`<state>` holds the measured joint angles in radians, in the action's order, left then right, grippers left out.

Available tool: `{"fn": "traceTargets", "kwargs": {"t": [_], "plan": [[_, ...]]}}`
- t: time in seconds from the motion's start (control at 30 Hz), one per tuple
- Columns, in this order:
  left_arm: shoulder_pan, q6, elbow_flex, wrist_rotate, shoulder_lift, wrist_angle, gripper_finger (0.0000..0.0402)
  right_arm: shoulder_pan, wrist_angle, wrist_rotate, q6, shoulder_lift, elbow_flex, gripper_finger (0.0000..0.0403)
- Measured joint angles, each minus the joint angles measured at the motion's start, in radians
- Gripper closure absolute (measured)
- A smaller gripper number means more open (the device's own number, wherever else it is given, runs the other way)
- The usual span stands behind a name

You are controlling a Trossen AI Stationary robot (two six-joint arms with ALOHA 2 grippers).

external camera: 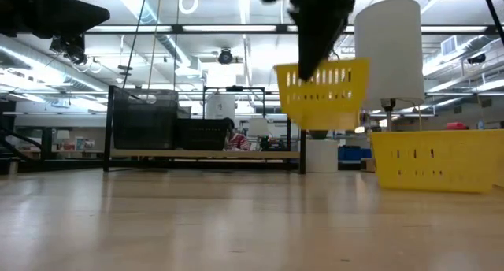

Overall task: Stack baskets on shelf by color
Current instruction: Stack the left yellow basket on top of the middle yellow basket

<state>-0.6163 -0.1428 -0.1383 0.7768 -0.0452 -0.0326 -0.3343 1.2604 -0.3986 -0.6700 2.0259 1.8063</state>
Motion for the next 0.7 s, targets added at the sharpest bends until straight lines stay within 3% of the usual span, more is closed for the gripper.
{"fn": "traceTargets", "kwargs": {"t": [0.37, 0.7], "plan": [[0.000, 0.000, 0.000, -0.003, 0.000, 0.000, 0.0386, -0.142, 0.226, 0.029, -0.168, -0.001, 0.065, 0.0387], [0.000, 0.000, 0.000, -0.003, 0.000, 0.000, 0.0376, -0.217, 0.261, 0.059, -0.262, -0.002, 0.020, 0.0388]]}}
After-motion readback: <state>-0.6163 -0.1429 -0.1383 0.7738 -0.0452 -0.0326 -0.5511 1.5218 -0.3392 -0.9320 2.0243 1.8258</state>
